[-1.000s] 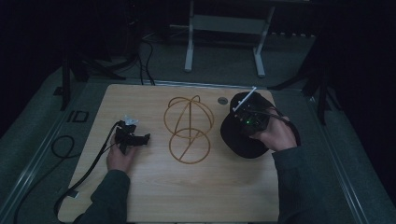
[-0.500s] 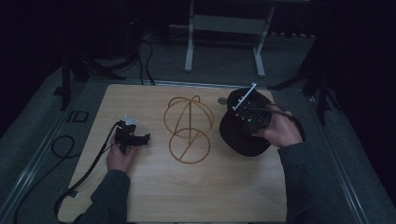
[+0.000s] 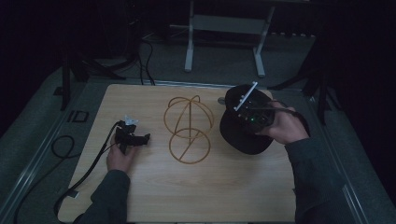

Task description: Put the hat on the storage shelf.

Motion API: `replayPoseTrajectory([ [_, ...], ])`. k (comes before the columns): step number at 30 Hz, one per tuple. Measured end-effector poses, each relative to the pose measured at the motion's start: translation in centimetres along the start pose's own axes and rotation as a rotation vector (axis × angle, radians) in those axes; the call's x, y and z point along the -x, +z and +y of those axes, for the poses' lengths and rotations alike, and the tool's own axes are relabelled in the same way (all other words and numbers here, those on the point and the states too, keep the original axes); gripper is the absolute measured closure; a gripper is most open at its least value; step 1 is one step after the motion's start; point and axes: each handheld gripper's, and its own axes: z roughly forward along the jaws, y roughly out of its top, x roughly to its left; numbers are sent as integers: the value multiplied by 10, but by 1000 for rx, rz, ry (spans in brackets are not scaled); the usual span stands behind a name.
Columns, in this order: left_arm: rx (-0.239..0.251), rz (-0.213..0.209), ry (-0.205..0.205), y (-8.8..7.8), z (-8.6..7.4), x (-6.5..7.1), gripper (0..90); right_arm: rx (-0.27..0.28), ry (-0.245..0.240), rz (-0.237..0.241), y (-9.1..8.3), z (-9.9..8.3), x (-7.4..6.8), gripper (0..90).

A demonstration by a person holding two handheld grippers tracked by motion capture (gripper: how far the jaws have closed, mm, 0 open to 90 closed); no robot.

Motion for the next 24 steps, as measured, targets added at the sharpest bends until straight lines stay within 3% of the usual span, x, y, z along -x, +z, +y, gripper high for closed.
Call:
replayPoseTrajectory([
  [3, 2, 0, -2, 0, 0, 0, 134, 29, -13, 7, -3, 1, 0, 789],
  [10, 1, 1, 0, 0, 0, 0, 134, 9, -60, 14, -7, 5, -3, 789],
  [24, 1, 0, 1, 0, 0, 0, 134, 43, -109, 11, -26, 6, 0, 788],
])
